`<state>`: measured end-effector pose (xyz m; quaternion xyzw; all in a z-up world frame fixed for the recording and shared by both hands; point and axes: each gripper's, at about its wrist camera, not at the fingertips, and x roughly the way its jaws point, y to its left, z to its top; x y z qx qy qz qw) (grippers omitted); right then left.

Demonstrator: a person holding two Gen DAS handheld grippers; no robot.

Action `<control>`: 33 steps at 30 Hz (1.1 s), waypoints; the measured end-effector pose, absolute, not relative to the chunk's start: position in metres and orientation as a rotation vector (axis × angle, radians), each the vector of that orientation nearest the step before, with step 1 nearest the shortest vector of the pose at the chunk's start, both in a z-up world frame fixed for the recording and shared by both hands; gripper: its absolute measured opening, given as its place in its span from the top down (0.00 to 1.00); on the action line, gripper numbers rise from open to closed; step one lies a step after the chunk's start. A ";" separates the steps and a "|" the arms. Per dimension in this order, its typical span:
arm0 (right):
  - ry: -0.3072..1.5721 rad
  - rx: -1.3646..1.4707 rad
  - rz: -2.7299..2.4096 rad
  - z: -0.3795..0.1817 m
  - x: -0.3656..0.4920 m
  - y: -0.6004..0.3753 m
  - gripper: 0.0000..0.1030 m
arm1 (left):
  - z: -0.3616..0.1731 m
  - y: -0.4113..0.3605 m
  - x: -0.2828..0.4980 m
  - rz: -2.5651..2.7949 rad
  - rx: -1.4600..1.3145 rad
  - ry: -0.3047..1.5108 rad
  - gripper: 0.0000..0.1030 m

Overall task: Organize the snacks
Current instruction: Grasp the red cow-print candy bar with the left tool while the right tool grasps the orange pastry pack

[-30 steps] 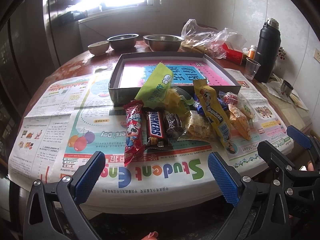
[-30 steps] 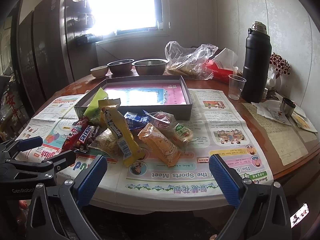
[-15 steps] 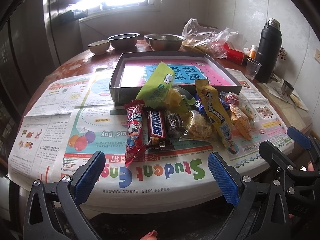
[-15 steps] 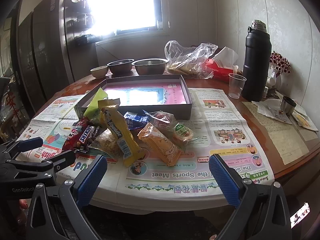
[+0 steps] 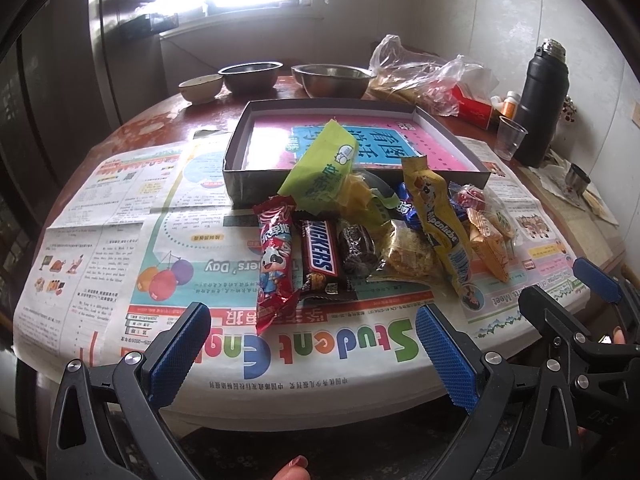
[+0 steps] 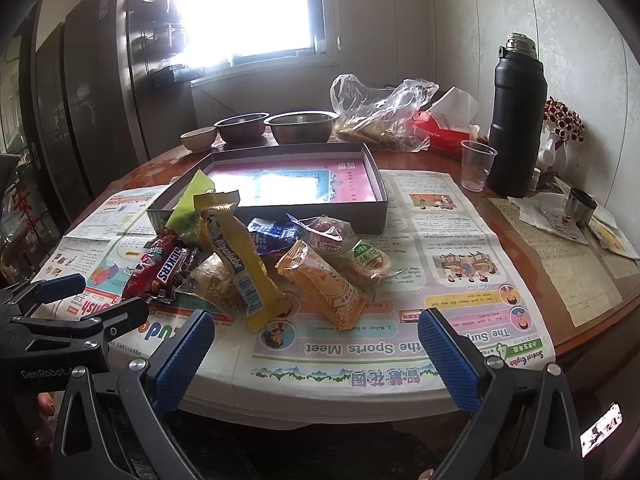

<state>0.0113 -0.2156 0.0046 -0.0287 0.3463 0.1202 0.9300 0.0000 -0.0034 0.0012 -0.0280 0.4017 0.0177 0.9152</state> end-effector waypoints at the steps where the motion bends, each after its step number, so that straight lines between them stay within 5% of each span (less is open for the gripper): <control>1: 0.709 -0.058 0.248 0.004 0.011 -0.215 0.00 | 0.001 -0.002 0.000 0.035 -0.062 0.828 0.00; 25: 0.736 -0.053 0.247 -0.006 0.045 -0.227 0.01 | -0.020 0.055 0.047 0.116 -0.109 0.923 0.01; 33: 0.748 -0.162 0.288 -0.017 0.062 -0.219 0.26 | -0.028 0.055 0.060 0.106 -0.098 0.951 0.06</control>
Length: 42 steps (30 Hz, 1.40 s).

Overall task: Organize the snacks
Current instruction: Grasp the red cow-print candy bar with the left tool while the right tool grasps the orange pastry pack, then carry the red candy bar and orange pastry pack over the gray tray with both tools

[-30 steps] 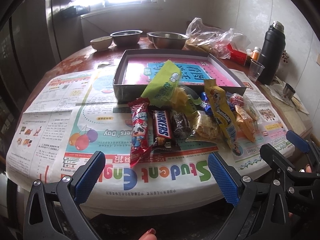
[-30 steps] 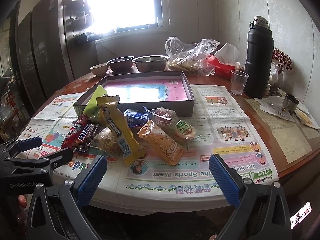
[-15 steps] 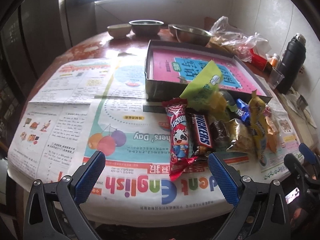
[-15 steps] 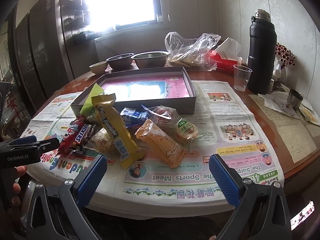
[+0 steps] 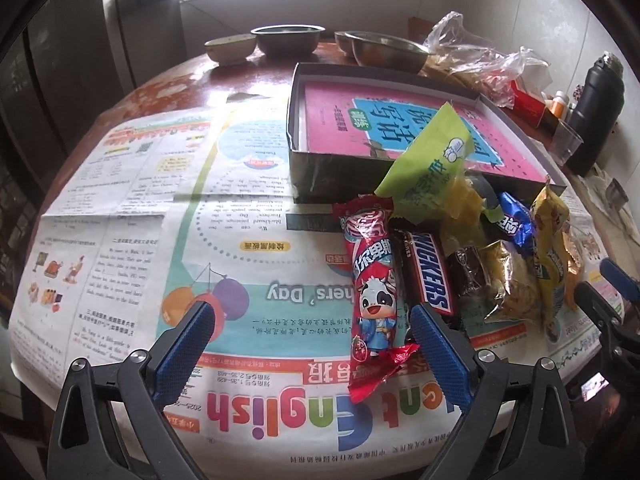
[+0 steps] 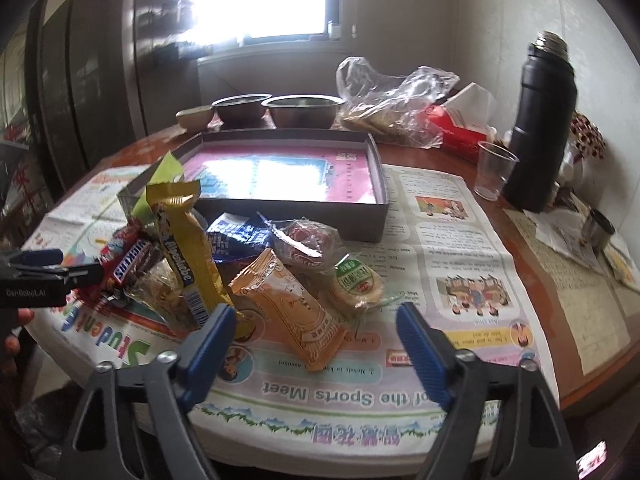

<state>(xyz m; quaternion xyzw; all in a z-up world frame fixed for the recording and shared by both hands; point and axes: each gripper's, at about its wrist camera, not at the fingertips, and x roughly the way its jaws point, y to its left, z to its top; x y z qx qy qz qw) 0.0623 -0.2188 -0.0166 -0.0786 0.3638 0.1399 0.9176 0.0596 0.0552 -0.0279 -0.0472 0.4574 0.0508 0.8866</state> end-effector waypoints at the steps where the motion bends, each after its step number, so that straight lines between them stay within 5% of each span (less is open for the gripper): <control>1: 0.747 -0.174 0.292 -0.018 0.063 -0.217 0.30 | -0.029 0.056 0.060 0.103 -0.100 0.956 0.10; 10: 0.726 -0.313 0.305 -0.031 0.070 -0.197 0.49 | -0.031 0.053 0.071 0.043 -0.118 0.971 0.34; 17: 0.710 -0.384 0.325 -0.036 0.072 -0.181 0.63 | -0.031 0.047 0.076 0.026 -0.095 0.969 0.41; 23: 0.740 -0.262 0.381 -0.033 0.078 -0.191 0.75 | -0.031 0.042 0.075 -0.016 -0.082 0.949 0.80; 42: 0.729 -0.062 0.461 0.002 0.080 -0.213 0.77 | 0.008 0.070 0.056 -0.071 -0.197 0.855 0.82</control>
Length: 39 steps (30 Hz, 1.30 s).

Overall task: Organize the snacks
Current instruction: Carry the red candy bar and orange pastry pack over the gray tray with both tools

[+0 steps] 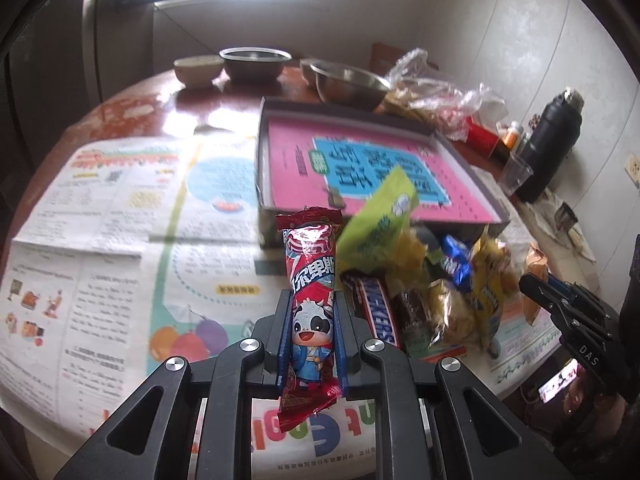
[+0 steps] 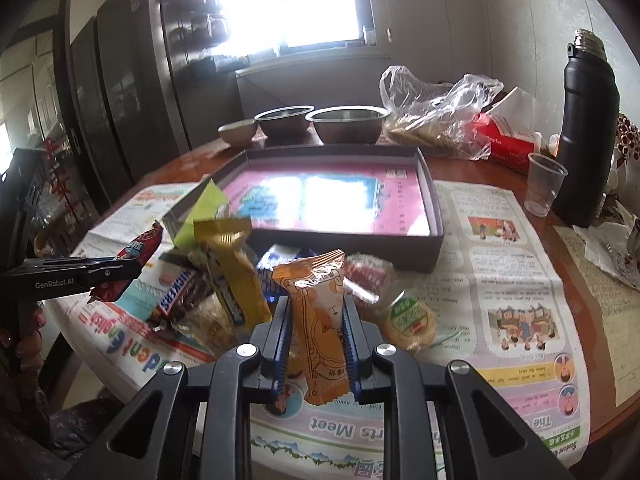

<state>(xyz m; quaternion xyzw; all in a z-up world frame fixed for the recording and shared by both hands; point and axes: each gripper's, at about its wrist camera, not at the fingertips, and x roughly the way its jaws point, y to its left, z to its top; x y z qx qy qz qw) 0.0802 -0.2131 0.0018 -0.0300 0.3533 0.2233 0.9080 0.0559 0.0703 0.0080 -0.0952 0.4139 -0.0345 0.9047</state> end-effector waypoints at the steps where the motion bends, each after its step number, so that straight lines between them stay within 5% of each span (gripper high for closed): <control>1: 0.727 -0.058 0.462 0.004 0.082 -0.214 0.77 | 0.011 0.071 0.056 -0.067 -0.194 0.846 0.82; 17: 0.631 0.000 0.434 0.043 0.129 -0.219 0.77 | 0.051 0.069 0.106 -0.073 -0.186 0.750 0.82; 39: 0.723 0.052 0.379 0.017 0.210 -0.219 0.77 | 0.016 0.050 0.184 -0.079 -0.152 0.840 0.82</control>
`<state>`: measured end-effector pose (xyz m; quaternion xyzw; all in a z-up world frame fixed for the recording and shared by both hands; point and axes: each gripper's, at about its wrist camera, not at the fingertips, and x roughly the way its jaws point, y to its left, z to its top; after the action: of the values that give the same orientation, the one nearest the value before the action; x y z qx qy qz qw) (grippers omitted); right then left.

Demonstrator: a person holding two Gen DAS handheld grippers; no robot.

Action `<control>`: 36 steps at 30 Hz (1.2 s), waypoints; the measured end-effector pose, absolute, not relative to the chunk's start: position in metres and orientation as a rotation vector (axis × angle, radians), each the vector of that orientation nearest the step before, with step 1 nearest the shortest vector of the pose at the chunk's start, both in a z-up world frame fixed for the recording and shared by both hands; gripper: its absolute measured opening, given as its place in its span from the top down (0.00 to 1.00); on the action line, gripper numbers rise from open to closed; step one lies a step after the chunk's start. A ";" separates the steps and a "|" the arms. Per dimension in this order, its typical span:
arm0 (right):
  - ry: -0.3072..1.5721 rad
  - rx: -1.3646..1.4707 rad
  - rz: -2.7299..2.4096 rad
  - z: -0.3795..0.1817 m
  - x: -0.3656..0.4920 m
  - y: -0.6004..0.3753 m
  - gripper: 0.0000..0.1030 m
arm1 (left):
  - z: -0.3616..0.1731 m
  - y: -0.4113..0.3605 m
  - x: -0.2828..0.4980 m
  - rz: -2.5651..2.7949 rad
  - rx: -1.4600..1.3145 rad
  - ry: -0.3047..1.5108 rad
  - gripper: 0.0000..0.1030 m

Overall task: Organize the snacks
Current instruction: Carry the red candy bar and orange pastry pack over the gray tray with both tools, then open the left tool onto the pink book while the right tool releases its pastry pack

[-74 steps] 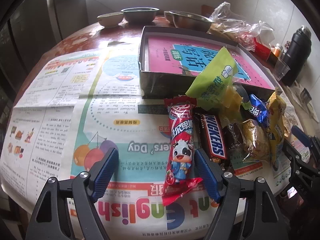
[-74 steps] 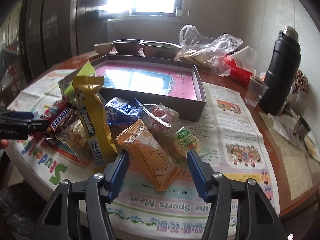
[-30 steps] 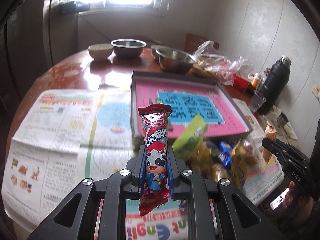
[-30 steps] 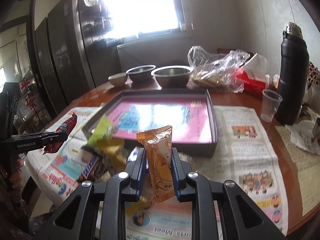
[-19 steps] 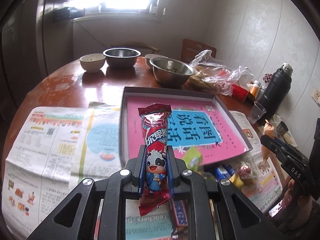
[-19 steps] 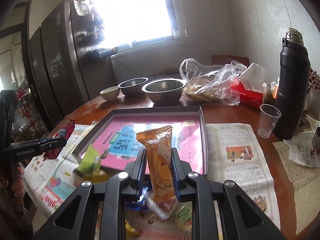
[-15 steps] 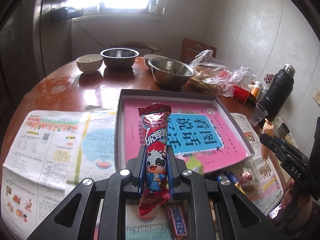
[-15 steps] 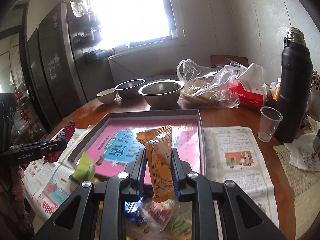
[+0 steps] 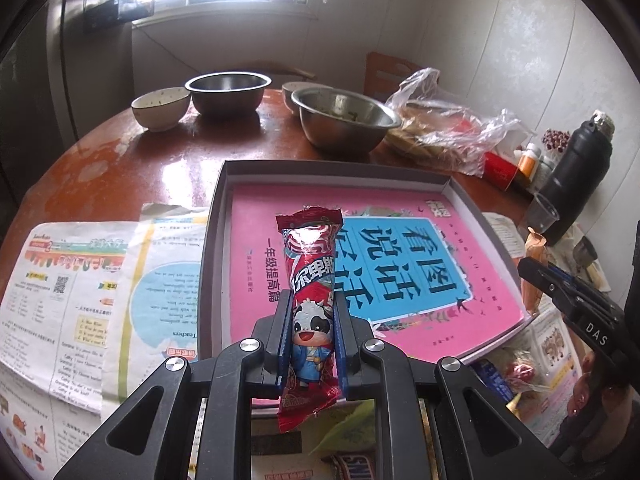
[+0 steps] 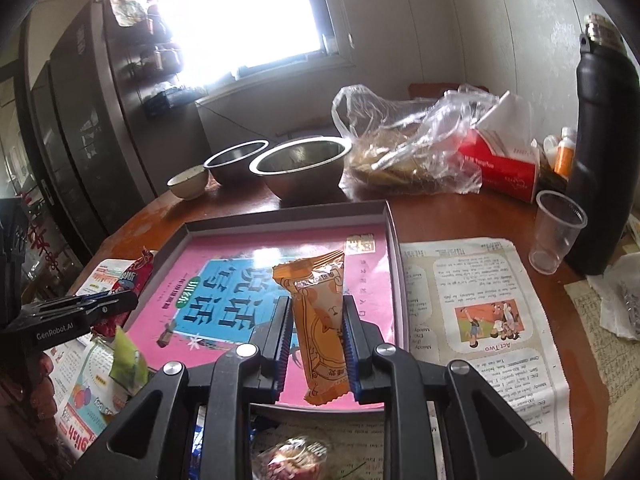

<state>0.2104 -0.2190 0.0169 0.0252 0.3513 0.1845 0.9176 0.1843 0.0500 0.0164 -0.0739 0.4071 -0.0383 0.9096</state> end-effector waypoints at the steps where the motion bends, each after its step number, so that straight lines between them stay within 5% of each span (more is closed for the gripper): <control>1: 0.728 0.051 0.377 0.016 0.212 -0.219 0.77 | 0.015 0.049 0.186 -0.076 -0.149 0.844 0.82; 36: 0.864 0.064 0.275 -0.017 0.236 -0.223 0.74 | -0.005 0.051 0.201 -0.096 -0.165 0.905 0.76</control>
<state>0.2363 -0.2233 -0.0175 0.0311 0.4171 0.1330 0.8985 0.2008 0.0509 -0.0050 -0.0794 0.4365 -0.0462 0.8950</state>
